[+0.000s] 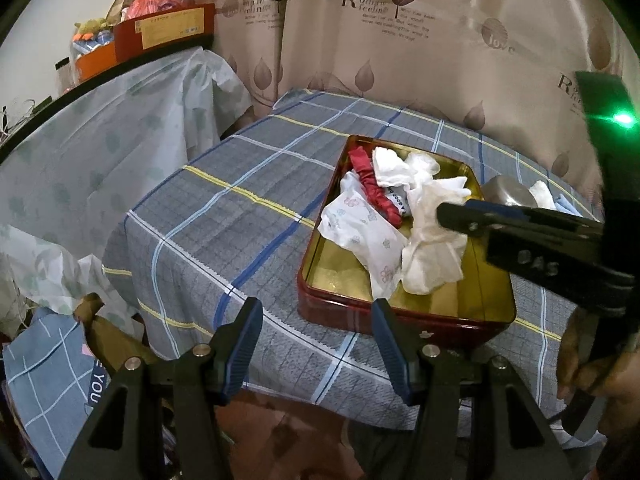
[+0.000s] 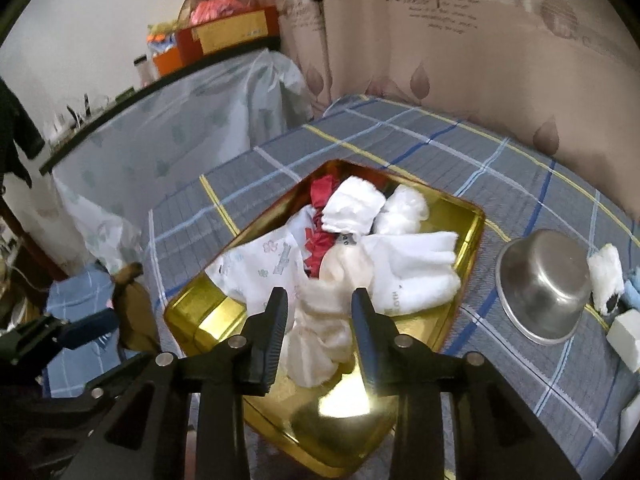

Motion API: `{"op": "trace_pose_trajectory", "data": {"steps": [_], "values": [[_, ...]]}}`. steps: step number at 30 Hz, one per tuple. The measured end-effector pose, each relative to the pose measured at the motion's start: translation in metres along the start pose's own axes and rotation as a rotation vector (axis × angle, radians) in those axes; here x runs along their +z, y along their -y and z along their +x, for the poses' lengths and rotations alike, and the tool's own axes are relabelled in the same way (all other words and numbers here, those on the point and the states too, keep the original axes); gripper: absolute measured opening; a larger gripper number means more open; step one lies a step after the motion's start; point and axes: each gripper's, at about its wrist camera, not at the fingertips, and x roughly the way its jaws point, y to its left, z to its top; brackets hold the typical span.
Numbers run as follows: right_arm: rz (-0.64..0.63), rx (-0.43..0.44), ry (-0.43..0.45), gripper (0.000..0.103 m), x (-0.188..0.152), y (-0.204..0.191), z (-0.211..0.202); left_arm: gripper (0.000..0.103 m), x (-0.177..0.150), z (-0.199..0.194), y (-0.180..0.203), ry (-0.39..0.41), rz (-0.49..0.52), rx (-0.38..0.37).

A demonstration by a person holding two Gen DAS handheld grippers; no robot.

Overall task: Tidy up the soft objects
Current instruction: 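Carry the cream sock over the tray and open the right tool, then move the left tool to the white sponge block and grasp it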

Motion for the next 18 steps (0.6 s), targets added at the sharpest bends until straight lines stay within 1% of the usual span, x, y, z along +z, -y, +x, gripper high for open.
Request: {"op": "trace_pose_trajectory", "data": {"steps": [4, 6, 9, 12, 15, 17, 18], "values": [[0.053, 0.014, 0.044, 0.031, -0.006, 0.009, -0.017, 0.058, 0.000, 0.000, 0.001, 0.007, 0.008, 0.005], [0.085, 0.020, 0.067, 0.032, -0.013, 0.014, -0.027, 0.058, 0.000, -0.002, 0.003, 0.017, 0.021, 0.009], [0.126, 0.007, 0.101, 0.032, -0.031, 0.023, -0.047, 0.058, -0.002, -0.003, 0.007, 0.026, 0.042, 0.017], [0.175, -0.028, 0.116, 0.035, -0.055, 0.039, -0.068, 0.058, -0.004, -0.005, 0.014, 0.035, 0.075, 0.026], [0.238, -0.099, 0.126, 0.039, -0.087, 0.065, -0.092, 0.058, -0.007, -0.008, 0.022, 0.056, 0.114, 0.035], [0.289, -0.158, 0.124, 0.048, -0.111, 0.089, -0.109, 0.058, -0.009, -0.012, 0.029, 0.072, 0.147, 0.032], [0.306, -0.198, 0.122, 0.056, -0.122, 0.101, -0.118, 0.058, -0.011, -0.014, 0.034, 0.080, 0.169, 0.026]]}}
